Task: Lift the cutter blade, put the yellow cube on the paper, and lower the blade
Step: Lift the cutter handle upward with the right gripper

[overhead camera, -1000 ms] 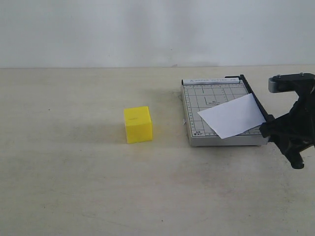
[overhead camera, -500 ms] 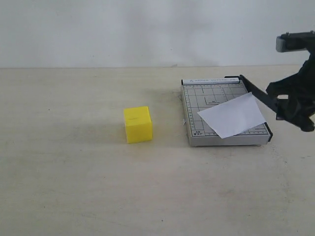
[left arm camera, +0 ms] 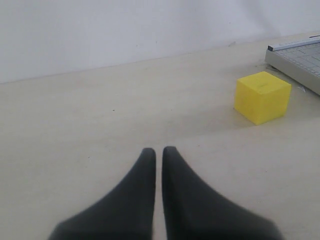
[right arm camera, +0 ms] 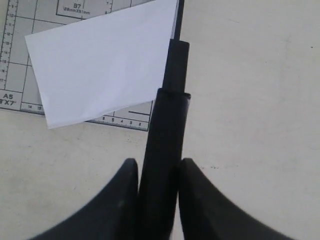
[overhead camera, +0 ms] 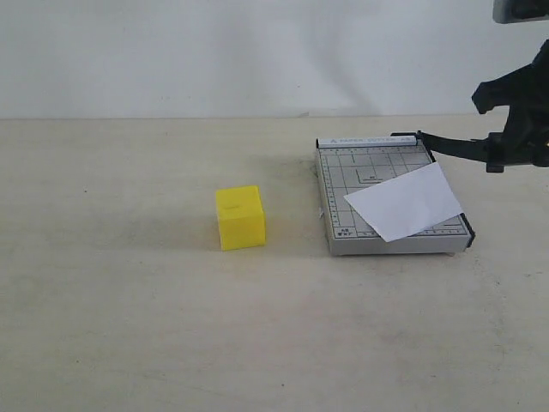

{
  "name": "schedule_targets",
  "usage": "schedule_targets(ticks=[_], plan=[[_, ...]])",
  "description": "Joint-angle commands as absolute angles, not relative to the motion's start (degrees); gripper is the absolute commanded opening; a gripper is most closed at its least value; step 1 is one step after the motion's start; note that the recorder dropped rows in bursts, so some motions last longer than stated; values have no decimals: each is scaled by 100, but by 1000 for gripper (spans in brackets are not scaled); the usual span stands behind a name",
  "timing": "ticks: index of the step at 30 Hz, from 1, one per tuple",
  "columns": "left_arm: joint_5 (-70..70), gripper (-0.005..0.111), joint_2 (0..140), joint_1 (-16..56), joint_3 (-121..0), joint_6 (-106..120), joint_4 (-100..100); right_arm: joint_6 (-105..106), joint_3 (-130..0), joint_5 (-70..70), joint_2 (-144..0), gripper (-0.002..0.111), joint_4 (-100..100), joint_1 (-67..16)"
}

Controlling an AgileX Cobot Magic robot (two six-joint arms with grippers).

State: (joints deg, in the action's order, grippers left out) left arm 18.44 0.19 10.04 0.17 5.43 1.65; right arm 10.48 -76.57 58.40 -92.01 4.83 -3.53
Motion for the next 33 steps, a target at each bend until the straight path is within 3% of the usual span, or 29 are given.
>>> schedule_targets(ticks=[1, 12, 20, 26, 33], plan=[[1795, 5, 0, 993, 0, 562, 217, 1359, -7306, 4965, -9205, 56, 867, -399], [1795, 5, 0, 993, 0, 562, 217, 1482, -6163, 3259, -8240, 58, 990, -399], [1795, 5, 0, 993, 0, 562, 217, 1577, -4976, 2285, -6407, 32, 1023, -399], [1795, 5, 0, 993, 0, 562, 217, 1593, -3544, 1815, -4753, 0, 1413, -399], [1795, 5, 0, 993, 0, 562, 217, 1544, -2086, 1788, -2840, 0, 2471, -399]])
